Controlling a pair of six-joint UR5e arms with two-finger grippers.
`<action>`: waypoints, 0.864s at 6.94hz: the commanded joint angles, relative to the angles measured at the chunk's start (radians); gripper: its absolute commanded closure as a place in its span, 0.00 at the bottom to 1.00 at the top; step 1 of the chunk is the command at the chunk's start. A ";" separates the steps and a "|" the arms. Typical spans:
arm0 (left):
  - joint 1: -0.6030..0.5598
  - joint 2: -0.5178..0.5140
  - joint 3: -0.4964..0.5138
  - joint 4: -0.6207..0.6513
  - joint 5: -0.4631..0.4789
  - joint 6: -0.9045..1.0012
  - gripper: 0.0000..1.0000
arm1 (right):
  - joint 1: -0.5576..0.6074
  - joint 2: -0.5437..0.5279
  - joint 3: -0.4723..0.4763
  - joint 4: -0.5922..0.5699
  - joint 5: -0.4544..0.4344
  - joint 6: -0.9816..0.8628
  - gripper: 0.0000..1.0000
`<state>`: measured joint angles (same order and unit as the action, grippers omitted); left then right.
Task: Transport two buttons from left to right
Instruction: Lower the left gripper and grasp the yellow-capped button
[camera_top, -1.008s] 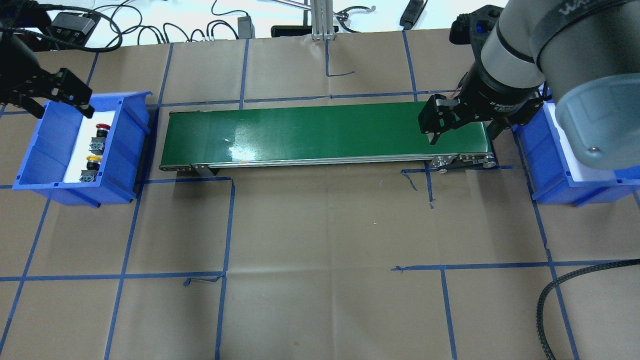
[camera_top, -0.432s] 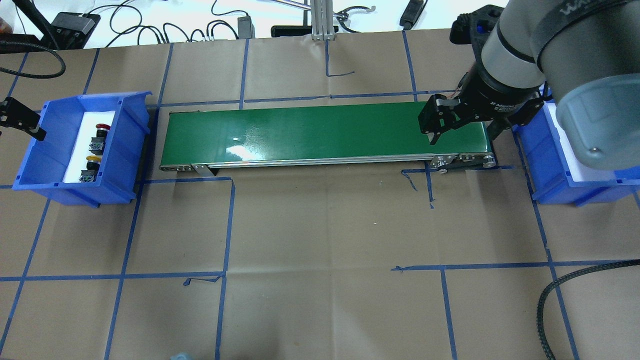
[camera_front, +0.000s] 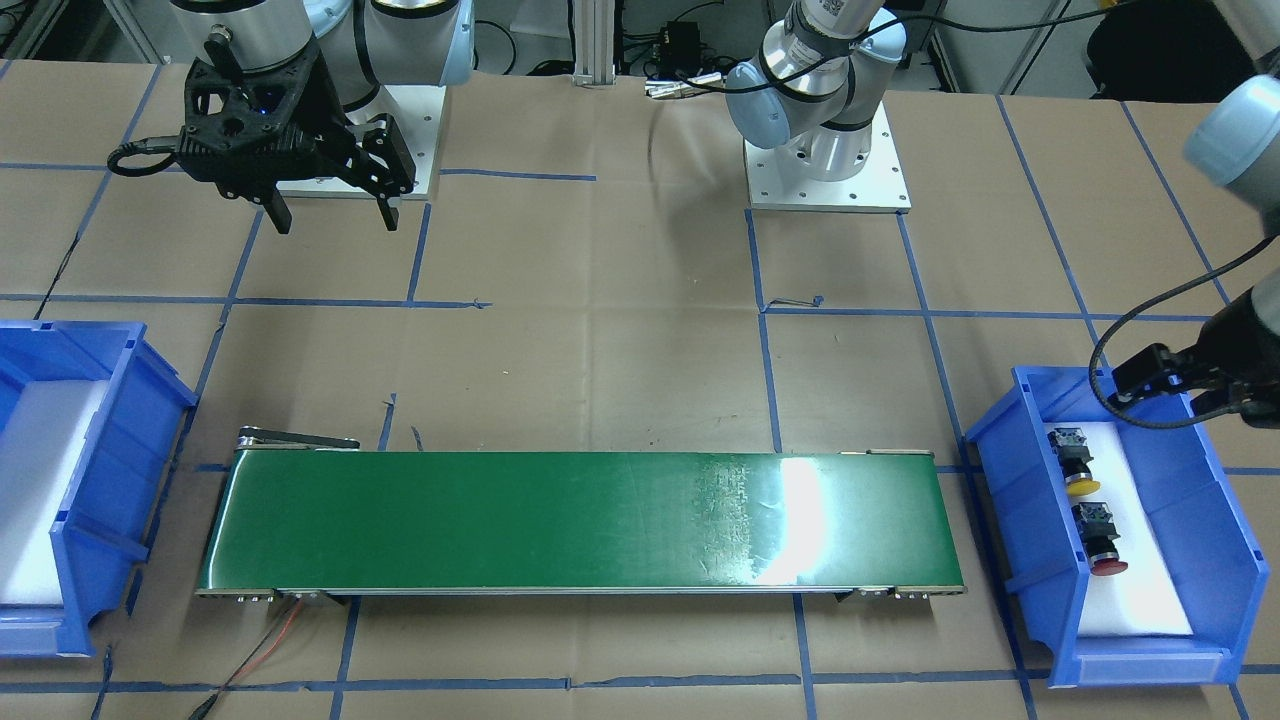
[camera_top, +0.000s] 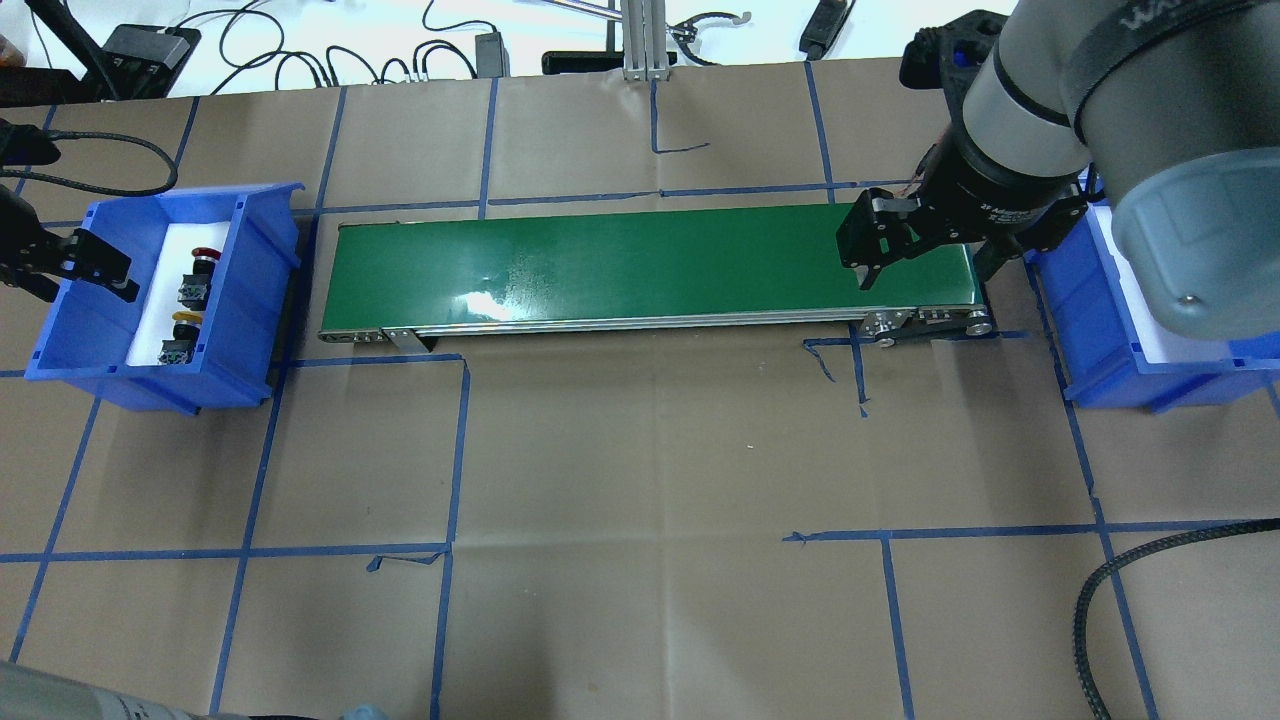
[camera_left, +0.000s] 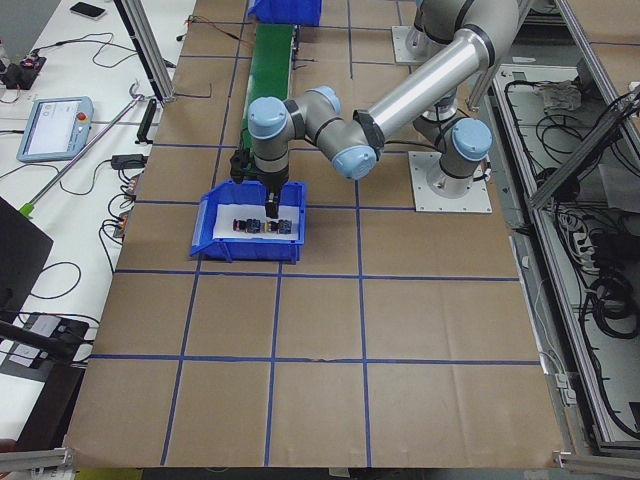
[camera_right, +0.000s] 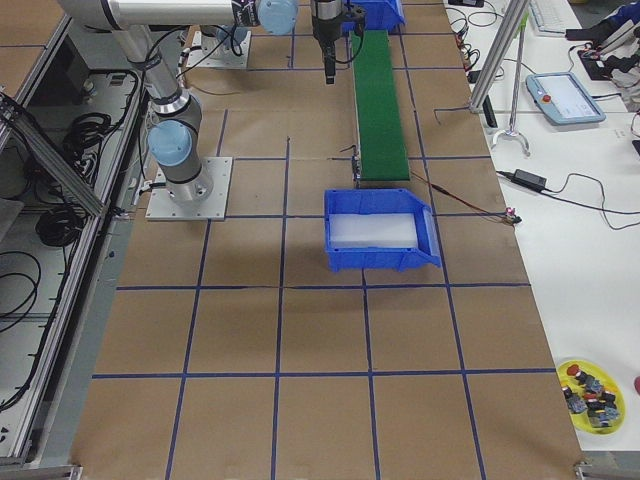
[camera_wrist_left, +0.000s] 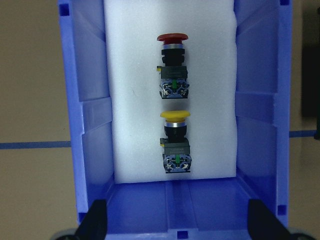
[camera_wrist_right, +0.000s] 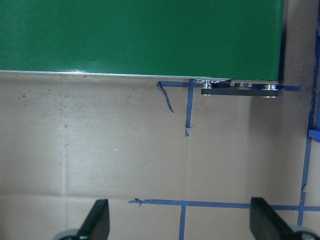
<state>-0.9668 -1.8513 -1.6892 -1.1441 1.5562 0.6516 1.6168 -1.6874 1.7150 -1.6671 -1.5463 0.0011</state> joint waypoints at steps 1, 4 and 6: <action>-0.004 -0.072 -0.090 0.151 -0.005 0.000 0.01 | 0.000 0.000 0.000 -0.002 0.000 0.000 0.00; -0.006 -0.143 -0.124 0.262 0.004 -0.001 0.01 | 0.000 -0.002 0.000 0.000 0.000 0.000 0.00; -0.006 -0.152 -0.132 0.270 0.005 -0.004 0.04 | 0.000 0.000 0.000 0.000 0.000 0.000 0.00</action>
<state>-0.9725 -1.9963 -1.8149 -0.8831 1.5596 0.6493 1.6168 -1.6884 1.7150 -1.6675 -1.5462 0.0016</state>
